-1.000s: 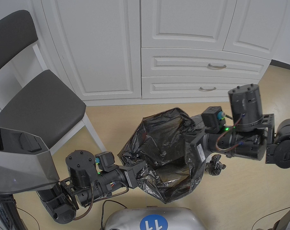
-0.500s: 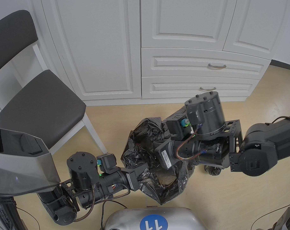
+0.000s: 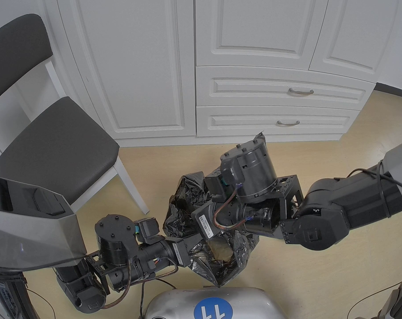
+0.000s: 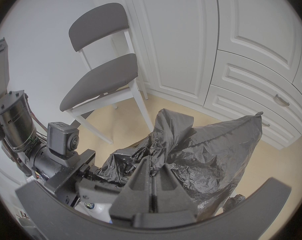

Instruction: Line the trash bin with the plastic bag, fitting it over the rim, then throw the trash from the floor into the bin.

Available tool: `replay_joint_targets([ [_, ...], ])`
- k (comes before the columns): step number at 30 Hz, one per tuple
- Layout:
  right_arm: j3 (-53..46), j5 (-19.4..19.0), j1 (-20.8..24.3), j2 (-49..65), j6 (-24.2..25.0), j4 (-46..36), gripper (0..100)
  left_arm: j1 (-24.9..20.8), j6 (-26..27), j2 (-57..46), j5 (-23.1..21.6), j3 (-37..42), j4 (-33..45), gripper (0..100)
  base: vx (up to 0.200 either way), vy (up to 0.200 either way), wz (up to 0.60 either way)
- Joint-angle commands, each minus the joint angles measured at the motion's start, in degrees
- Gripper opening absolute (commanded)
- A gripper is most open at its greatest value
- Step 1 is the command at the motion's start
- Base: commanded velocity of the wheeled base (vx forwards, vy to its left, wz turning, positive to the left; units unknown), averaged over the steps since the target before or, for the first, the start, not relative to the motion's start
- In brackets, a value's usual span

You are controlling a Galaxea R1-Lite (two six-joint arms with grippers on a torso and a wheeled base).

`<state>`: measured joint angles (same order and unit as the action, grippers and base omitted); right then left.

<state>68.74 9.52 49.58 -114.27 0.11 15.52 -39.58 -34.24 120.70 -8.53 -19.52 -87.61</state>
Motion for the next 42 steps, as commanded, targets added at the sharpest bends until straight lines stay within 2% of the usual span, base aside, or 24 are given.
replay_joint_targets([
  [1,1.92,0.32,0.25,-2.18,0.68,-0.4,0,-0.14,-1.26,0.33,0.18,0.27,-0.01,100,0.0,0.0,0.0],
  [8,8.95,0.5,0.61,-4.82,7.01,-7.87,0,-0.76,-2.06,-0.46,0.36,3.7,-0.1,100,0.0,0.0,0.0],
  [11,13.61,2.08,1.22,-6.93,10.79,-12.18,0,-0.85,-3.2,-0.2,0.36,3.61,-0.1,100,0.0,0.0,0.0],
  [16,18.01,4.37,2.19,-9.04,13.43,-15.17,0,-1.02,-3.99,0.41,0.36,2.64,-0.1,100,0.0,0.0,0.0],
  [22,20.03,4.45,2.72,-10.79,14.04,-16.31,0,-1.02,-5.92,0.06,0.36,2.64,-0.1,100,0.0,0.0,0.0],
  [32,21.87,5.33,4.12,-11.94,16.41,-16.4,0,-1.29,-6.01,1.82,0.45,0.62,-0.1,100,0.0,0.0,0.0],
  [38,23.1,5.68,4.47,-12.29,16.59,-16.4,0,-2.43,-6.1,5.34,6.16,-2.81,-0.1,100,0.0,0.0,0.0],
  [42,23.02,5.68,4.47,-12.2,16.59,-16.4,0,-2.43,-6.19,5.95,6.51,-3.51,-0.1,100,0.0,0.0,0.0],
])
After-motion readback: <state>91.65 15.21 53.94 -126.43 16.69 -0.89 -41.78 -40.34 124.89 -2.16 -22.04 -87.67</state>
